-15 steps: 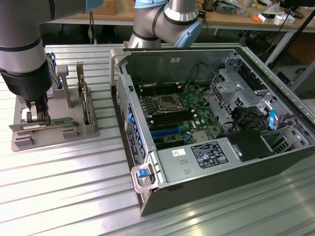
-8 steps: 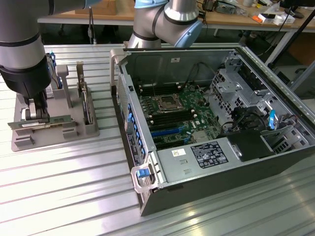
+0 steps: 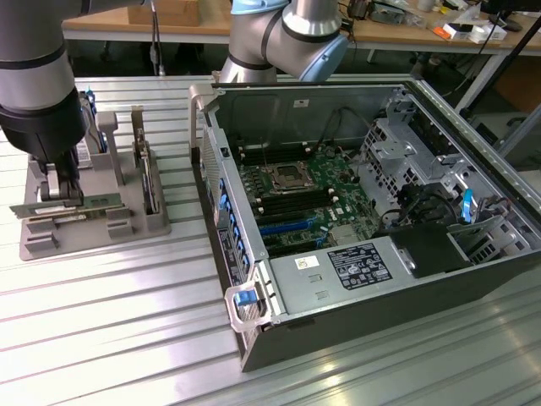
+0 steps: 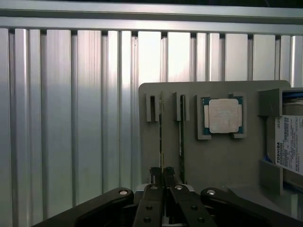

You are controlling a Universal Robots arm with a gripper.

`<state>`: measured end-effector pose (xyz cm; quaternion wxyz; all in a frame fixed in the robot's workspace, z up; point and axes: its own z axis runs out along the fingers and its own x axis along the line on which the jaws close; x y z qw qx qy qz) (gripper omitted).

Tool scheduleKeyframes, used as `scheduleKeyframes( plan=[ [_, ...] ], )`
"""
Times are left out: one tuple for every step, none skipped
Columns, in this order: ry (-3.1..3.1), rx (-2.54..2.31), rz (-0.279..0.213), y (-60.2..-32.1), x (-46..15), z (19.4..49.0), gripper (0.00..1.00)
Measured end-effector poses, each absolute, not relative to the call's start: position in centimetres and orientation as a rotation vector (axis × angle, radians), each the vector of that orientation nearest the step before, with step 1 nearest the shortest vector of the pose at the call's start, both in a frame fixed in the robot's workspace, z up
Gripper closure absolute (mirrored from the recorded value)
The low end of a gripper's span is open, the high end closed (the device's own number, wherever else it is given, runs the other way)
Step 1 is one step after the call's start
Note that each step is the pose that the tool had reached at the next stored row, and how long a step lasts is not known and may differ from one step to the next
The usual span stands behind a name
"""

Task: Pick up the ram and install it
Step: 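Pick up the ram and move it above insertion slot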

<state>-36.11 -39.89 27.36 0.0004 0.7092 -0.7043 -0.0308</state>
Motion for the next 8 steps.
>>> scheduleKeyframes(
  plan=[
    [-2.212,2.228,-0.097,-39.89,-36.11,27.43,0.88],
    [-2.213,2.228,-0.098,-39.89,-36.11,27.54,0.88],
    [-2.213,2.228,-0.099,-39.89,-36.11,27.73,0.88],
    [-2.213,2.229,-0.099,-39.89,-36.11,27.83,0.88],
    [-2.213,2.229,-0.1,-39.89,-36.1,27.91,0.88],
    [-2.214,2.229,-0.101,-39.89,-36.1,28.06,0.88],
    [-2.214,2.23,-0.102,-39.89,-36.1,28.24,0.88],
    [-2.214,2.23,-0.102,-39.89,-36.11,28.37,0.88]
  ],
)
